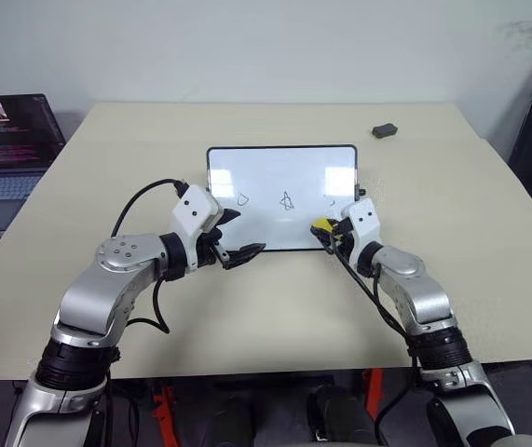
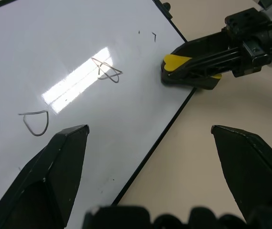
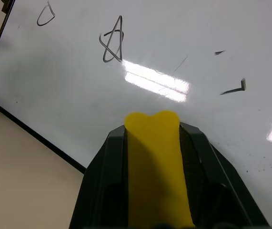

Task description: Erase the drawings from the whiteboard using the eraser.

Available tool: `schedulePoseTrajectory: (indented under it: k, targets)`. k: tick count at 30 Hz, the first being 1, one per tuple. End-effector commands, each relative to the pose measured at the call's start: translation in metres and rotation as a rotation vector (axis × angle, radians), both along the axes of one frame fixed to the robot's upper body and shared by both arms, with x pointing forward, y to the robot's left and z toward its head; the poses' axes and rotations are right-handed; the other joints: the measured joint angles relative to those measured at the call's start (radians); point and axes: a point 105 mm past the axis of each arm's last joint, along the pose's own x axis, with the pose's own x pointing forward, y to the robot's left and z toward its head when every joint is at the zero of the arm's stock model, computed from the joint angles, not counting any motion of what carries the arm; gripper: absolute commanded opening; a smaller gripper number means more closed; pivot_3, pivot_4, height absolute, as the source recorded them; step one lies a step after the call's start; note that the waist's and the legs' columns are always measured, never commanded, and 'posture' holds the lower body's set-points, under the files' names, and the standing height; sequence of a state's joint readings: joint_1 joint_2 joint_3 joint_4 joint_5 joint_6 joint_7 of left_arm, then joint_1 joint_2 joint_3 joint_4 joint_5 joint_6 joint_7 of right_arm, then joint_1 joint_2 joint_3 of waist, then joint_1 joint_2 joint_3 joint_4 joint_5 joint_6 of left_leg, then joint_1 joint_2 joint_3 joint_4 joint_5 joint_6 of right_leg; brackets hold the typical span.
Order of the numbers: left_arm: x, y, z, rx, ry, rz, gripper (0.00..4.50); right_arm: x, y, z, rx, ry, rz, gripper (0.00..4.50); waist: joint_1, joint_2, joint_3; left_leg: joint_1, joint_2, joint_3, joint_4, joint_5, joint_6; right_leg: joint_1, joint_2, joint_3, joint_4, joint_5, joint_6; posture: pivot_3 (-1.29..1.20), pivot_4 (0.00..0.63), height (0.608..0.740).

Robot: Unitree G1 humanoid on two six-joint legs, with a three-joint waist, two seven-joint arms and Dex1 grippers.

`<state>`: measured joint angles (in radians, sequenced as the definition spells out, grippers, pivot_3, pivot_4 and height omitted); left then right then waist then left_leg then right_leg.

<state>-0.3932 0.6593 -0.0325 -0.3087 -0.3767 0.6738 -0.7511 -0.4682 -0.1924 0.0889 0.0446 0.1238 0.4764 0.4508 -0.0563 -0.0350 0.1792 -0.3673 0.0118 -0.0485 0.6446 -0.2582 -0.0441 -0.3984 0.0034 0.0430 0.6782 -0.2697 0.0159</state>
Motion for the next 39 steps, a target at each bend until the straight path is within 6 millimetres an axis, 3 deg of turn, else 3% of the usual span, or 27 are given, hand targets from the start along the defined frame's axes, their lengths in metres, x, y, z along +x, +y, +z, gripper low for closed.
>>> schedulePoseTrajectory:
  k: [1,4,9,13,20,24,29,36,39]
  targets:
    - [-0.001,-0.001,0.009,-0.009,-0.045,-0.008,4.5,0.016,-0.009,0.054,0.05,-0.174,-0.079,1.12,-0.001,0.001,0.001,-0.003,0.0,0.001,0.0,0.0,0.0,-0.004,0.0,0.0,0.001,0.0,0.0,0.0,0.15,0.74]
    - [0.0,-0.003,0.009,-0.009,-0.047,-0.014,4.5,0.027,-0.013,0.065,0.036,-0.222,-0.128,1.12,0.003,0.001,0.001,-0.014,0.0,-0.001,0.001,0.0,0.0,-0.014,0.0,-0.002,0.001,0.003,-0.005,0.0,0.15,0.74]
    - [0.001,-0.006,0.01,-0.014,-0.052,-0.023,4.5,0.036,-0.012,0.059,-0.013,-0.228,-0.154,1.12,0.006,0.001,0.001,-0.016,0.0,-0.001,-0.001,-0.001,-0.001,-0.014,-0.001,-0.002,-0.002,0.003,-0.005,0.0,0.15,0.74]
    - [0.0,-0.006,0.01,-0.014,-0.054,-0.026,4.5,0.035,-0.015,0.042,-0.072,-0.188,-0.154,1.12,0.006,0.001,0.001,-0.015,-0.002,0.0,0.0,-0.001,-0.001,-0.013,-0.003,-0.001,-0.002,0.003,-0.004,0.0,0.15,0.74]
    - [-0.001,-0.008,0.01,-0.02,-0.057,-0.03,4.5,0.014,-0.043,-0.013,-0.222,-0.028,-0.163,1.12,0.01,0.0,0.0,-0.011,-0.002,-0.001,0.001,-0.001,-0.001,-0.009,-0.002,-0.003,0.0,0.001,0.001,0.0,0.15,0.74]
    - [-0.001,-0.009,0.01,-0.023,-0.057,-0.034,4.5,0.006,-0.046,-0.019,-0.197,0.025,-0.168,1.12,0.008,-0.001,0.0,-0.007,-0.002,0.0,0.002,0.0,0.0,-0.005,-0.002,-0.001,0.0,0.001,0.002,0.0,0.15,0.74]
    - [-0.002,-0.011,0.01,-0.024,-0.055,-0.04,4.5,-0.002,-0.034,-0.012,-0.183,0.024,-0.092,1.12,0.004,-0.001,0.0,-0.004,-0.001,0.001,0.002,0.001,0.001,-0.004,-0.001,0.001,0.0,0.002,0.002,0.0,0.15,0.74]
    - [-0.001,-0.009,0.011,-0.033,-0.06,-0.02,4.5,-0.008,-0.017,0.046,-0.003,-0.125,-0.023,1.12,0.002,0.0,0.0,-0.01,0.0,0.0,0.001,0.001,0.001,-0.009,0.0,0.0,-0.001,0.002,0.002,0.0,0.15,0.74]
    - [-0.002,-0.008,0.01,-0.045,-0.061,0.001,4.5,-0.014,-0.017,0.06,0.034,-0.179,-0.008,1.12,0.008,0.001,0.001,-0.015,-0.001,-0.001,0.001,0.001,0.001,-0.013,-0.001,-0.001,-0.001,0.002,0.002,0.0,0.15,0.74]
